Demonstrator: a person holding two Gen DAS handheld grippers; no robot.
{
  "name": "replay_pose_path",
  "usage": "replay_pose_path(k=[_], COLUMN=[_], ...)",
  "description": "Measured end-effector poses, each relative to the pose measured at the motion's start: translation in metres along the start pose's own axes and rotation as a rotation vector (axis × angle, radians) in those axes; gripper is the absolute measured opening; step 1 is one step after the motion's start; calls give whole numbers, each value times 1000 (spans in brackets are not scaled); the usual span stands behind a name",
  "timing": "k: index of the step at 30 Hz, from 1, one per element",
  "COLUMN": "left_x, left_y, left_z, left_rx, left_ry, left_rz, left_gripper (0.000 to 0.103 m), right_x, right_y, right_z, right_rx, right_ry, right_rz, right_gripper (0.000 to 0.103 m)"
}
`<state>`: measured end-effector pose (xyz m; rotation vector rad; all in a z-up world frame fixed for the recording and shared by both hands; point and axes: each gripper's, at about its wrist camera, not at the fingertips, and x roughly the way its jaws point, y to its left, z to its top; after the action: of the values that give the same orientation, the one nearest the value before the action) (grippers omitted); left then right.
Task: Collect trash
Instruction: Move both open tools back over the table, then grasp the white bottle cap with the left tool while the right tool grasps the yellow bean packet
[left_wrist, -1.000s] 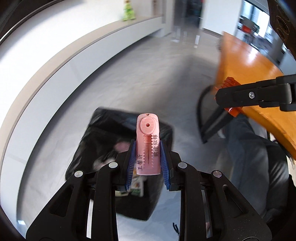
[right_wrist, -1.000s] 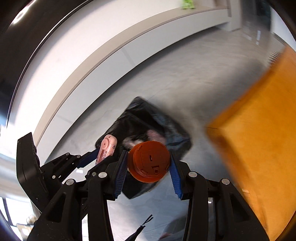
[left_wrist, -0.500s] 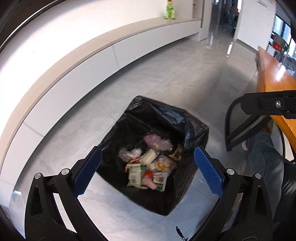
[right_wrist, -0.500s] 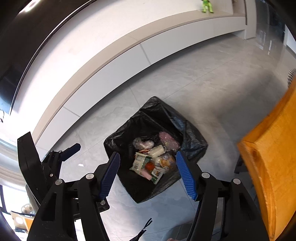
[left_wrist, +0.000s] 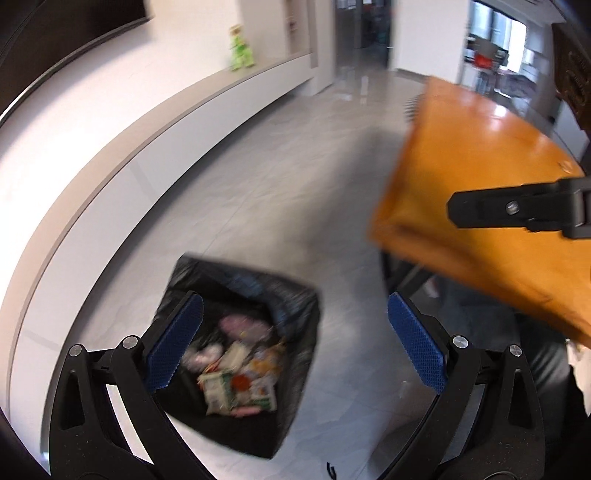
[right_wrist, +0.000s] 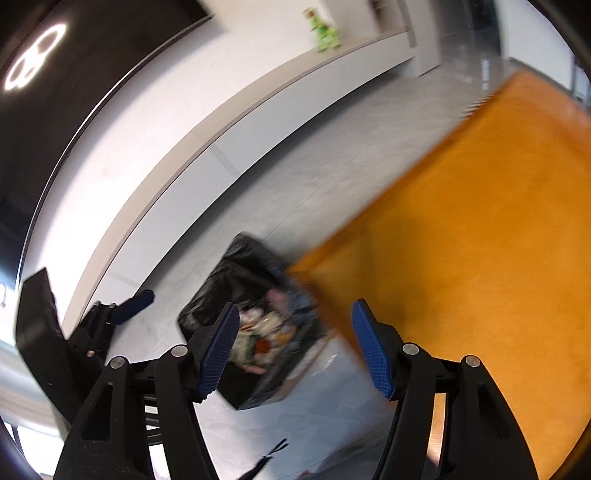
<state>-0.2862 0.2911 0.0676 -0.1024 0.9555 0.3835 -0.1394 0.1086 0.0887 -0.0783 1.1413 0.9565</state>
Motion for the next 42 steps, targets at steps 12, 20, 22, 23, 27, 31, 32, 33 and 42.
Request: replay_pose_path(k=[12,20,22,23,27,31,32,33,42], left_x=[9,21,25,29,38,47,48,49,53], left_y=[-190,-295,-319,-332,-374,-408,-416,-423,-505], left_z=[84,113,117,119,125,133,135,137,152], left_rx=[309,470,508,532,587,609,619,628,761], left_ry=[-57,-41,-31,-28,-6,8,10,12,2], left_rz=[-243,-369,-379,-383,-435,-455,-461,-468,-498], left_gripper=[97,97,97,97,97,97,97,97,97], right_x=[-115,-179,-189,-195,-208,-217,-217,-216,-205], right_y=[-179,-275,-294,-306,-345,-383,-390,-394,-434], right_z=[-20,-49,-57,-61,-72,-82,-85,-84,-72], right_rx=[254,397,432,452,507,564,570,571,556], right_ry=[-139,-195,-204,-207,-194,-163,-155,-147,-89], right_rz=[-225,-400,-442,-466,-568,-602,-608,-612,-640], right_gripper=[65,65,65,65,64,60,60,58,27])
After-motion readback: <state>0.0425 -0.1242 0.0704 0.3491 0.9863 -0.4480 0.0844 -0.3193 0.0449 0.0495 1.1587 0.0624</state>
